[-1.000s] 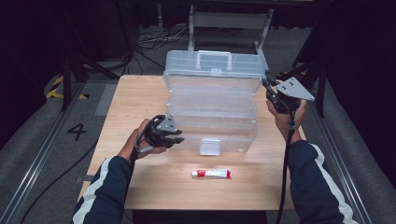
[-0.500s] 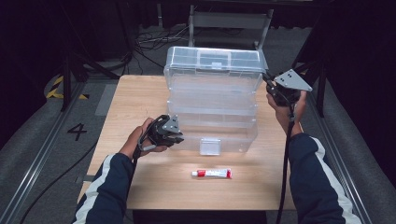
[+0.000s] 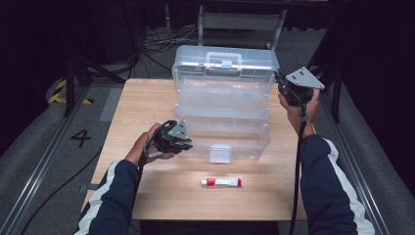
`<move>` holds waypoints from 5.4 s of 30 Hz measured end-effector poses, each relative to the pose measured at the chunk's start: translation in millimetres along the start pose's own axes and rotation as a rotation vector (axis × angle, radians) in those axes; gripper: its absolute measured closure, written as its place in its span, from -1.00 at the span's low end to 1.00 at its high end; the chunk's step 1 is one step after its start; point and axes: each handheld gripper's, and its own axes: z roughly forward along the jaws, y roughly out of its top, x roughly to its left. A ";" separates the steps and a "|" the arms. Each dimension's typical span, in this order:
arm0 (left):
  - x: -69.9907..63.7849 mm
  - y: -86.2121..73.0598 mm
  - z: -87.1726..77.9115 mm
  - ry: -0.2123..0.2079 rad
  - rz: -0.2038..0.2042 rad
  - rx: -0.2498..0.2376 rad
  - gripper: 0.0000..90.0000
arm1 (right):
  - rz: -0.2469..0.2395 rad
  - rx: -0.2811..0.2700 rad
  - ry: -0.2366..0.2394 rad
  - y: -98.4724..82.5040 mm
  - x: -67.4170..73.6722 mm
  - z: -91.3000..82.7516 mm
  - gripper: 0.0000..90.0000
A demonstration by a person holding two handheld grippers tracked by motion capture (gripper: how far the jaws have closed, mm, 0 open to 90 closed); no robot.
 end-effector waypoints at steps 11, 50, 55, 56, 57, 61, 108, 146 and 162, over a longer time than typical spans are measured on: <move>0.2 -0.3 0.0 -0.002 -0.002 -0.001 0.72 | 0.008 0.023 0.008 3.8 -4.8 7.8 0.88; -2.6 -1.9 1.1 0.014 0.000 -0.027 0.72 | 0.080 0.113 0.048 16.1 -24.5 49.8 0.88; -2.2 -2.4 0.7 0.012 0.005 -0.028 0.72 | 0.073 0.134 0.046 17.8 -26.9 59.2 0.88; -2.2 -2.6 0.6 0.012 0.006 -0.029 0.72 | 0.074 0.139 0.044 17.8 -26.8 60.8 0.88; -2.2 -2.6 0.6 0.012 0.006 -0.029 0.72 | 0.083 0.139 0.047 17.4 -27.6 62.4 0.88; -2.8 -2.8 0.3 0.012 0.015 -0.029 0.73 | 0.089 0.147 0.048 17.2 -29.2 66.8 0.88; -12.9 -10.5 -2.7 -0.012 0.009 -0.054 0.71 | 0.112 0.202 0.050 6.0 -30.9 98.7 0.85; -12.0 -10.3 2.3 -0.027 0.011 -0.055 0.68 | 0.164 0.269 0.078 -11.4 -37.3 134.5 0.82; -12.5 -10.4 3.6 -0.028 0.006 -0.055 0.65 | 0.221 0.275 0.084 -29.0 -45.0 145.0 0.91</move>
